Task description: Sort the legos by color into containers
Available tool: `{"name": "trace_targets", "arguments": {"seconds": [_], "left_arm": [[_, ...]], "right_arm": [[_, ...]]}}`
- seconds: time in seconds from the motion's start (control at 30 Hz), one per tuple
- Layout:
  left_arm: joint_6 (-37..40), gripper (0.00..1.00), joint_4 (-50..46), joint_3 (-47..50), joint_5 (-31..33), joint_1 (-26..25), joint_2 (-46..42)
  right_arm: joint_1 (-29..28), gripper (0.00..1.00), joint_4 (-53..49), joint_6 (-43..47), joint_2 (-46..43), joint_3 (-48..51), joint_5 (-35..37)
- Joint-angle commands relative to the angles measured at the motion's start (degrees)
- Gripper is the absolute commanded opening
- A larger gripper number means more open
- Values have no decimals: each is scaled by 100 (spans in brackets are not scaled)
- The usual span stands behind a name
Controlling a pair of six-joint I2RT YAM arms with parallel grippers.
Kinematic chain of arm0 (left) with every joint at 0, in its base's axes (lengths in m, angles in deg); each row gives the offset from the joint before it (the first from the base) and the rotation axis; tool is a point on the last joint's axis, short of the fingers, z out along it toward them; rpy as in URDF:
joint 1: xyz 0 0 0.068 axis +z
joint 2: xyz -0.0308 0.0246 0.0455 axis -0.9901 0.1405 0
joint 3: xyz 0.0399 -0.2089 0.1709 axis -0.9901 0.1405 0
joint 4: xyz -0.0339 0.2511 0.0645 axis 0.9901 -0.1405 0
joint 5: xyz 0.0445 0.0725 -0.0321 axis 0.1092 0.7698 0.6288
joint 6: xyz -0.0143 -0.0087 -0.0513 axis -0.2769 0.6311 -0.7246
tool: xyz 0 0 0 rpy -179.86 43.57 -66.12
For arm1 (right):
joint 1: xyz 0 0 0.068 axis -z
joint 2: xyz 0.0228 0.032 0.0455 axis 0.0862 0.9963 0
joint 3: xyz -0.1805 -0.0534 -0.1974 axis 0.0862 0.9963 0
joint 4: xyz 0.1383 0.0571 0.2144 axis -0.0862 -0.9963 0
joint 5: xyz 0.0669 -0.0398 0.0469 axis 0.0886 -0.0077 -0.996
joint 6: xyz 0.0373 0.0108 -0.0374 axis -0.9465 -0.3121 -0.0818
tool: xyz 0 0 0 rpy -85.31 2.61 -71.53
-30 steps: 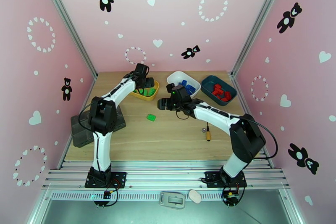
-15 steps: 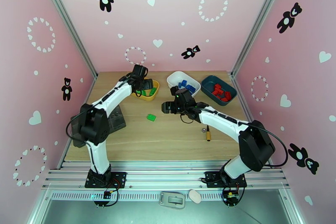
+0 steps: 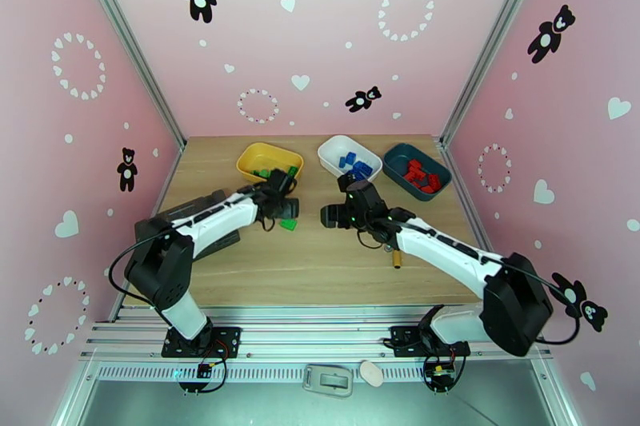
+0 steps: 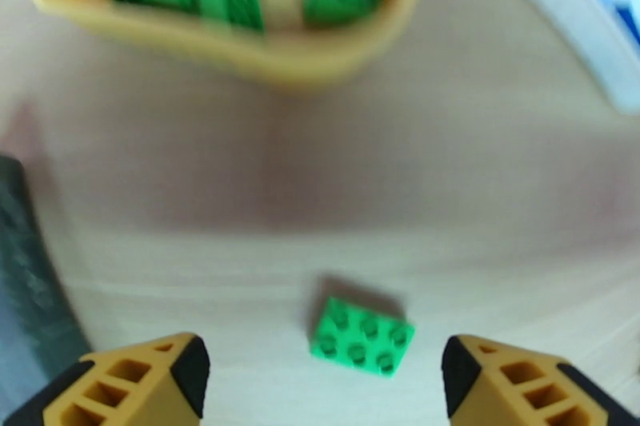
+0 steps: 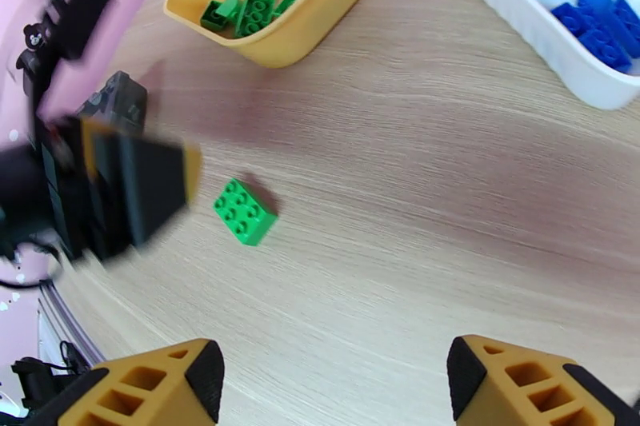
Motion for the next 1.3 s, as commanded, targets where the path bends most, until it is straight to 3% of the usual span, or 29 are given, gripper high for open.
{"name": "trace_targets", "arguments": {"seconds": [0.0,0.67,1.27], "left_arm": [[-17,84,472,243,-116,-220,-16],[367,82,696,169,361,-351,1144],[640,49,695,59,159,-304,1078]], "right_arm": [[-23,79,-242,43,-331,194,225],[-24,80,-279,-11,-456,263,310],[-30,79,-188,-27,-184,99,209]]}}
